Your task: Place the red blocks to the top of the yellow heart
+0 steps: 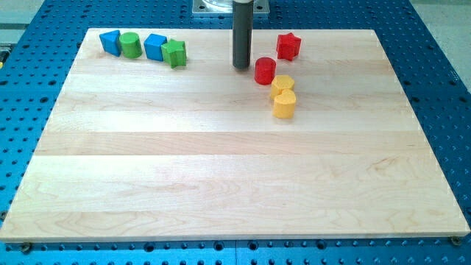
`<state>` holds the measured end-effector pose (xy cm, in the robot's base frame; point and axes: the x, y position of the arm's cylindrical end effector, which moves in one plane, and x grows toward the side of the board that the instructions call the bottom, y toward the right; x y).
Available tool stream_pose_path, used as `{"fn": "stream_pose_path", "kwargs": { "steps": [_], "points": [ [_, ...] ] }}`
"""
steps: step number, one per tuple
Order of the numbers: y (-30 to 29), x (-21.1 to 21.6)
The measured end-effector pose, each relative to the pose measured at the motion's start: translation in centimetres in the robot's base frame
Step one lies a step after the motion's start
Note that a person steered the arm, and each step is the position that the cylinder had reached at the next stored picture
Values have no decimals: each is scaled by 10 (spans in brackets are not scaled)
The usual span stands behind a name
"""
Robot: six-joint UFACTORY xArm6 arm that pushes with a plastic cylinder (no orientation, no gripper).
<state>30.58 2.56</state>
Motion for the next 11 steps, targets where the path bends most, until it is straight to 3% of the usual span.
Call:
{"fn": "stream_pose_path", "kwargs": {
  "steps": [2, 3, 4, 5, 6, 7, 8, 9, 10, 11],
  "points": [
    [46, -4],
    [126, -9],
    [153, -55],
    [120, -74],
    [75, -66],
    [73, -33],
    [73, -34],
    [33, -70],
    [-7, -43],
    [8, -21]
  ]
}}
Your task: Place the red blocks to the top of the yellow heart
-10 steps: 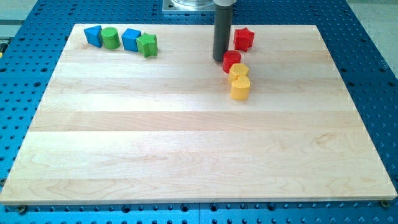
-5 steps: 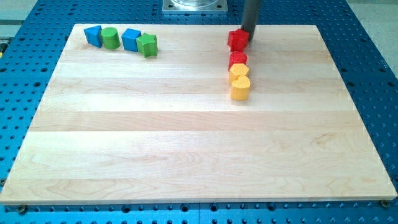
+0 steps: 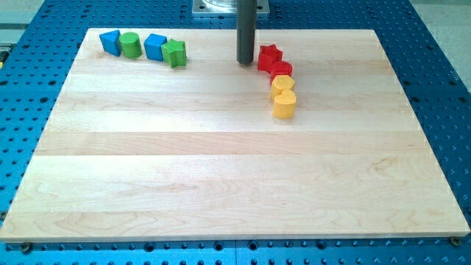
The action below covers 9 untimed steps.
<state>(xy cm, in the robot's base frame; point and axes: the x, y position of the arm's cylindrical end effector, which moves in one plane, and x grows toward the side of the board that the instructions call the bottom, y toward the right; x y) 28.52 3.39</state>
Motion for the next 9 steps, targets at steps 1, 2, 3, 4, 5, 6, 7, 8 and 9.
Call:
{"fn": "stream_pose_path", "kwargs": {
  "steps": [1, 2, 3, 4, 5, 6, 7, 8, 9],
  "points": [
    [28, 1],
    [44, 1],
    [20, -27],
    [66, -43],
    [121, -8],
    [113, 4],
    [110, 4],
    [108, 4],
    [95, 4]
  ]
}}
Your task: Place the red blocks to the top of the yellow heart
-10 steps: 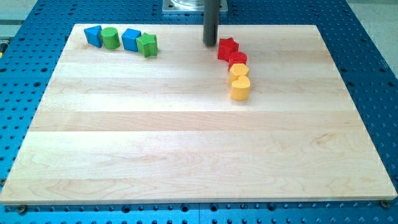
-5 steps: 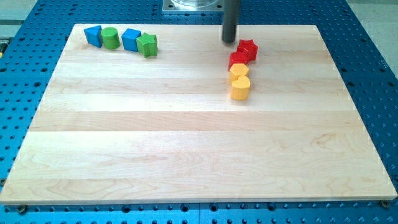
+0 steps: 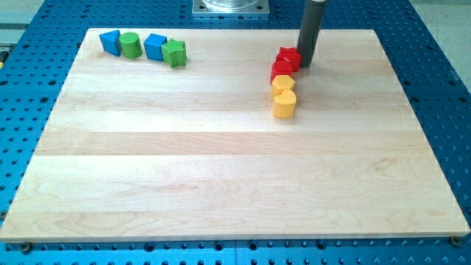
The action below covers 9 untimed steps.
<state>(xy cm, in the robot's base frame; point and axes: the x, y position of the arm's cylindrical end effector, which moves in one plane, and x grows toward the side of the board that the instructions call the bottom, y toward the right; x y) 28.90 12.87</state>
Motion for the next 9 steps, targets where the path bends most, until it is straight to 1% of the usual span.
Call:
{"fn": "stream_pose_path", "kwargs": {
  "steps": [1, 2, 4, 5, 8, 9],
  "points": [
    [-8, -7],
    [-7, -54],
    [-68, -71],
    [-85, -74],
    [-88, -78],
    [-117, -96]
  ]
}}
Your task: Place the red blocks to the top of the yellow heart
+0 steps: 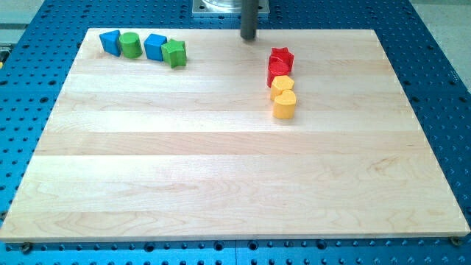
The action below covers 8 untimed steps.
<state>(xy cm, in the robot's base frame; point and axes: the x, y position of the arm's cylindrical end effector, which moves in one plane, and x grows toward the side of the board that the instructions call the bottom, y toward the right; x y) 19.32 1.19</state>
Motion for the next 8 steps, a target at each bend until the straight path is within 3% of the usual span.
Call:
{"fn": "stream_pose_path", "kwargs": {
  "steps": [2, 3, 5, 6, 8],
  "points": [
    [-95, 6],
    [-95, 18],
    [-54, 52],
    [-54, 52],
    [34, 25]
  ]
}}
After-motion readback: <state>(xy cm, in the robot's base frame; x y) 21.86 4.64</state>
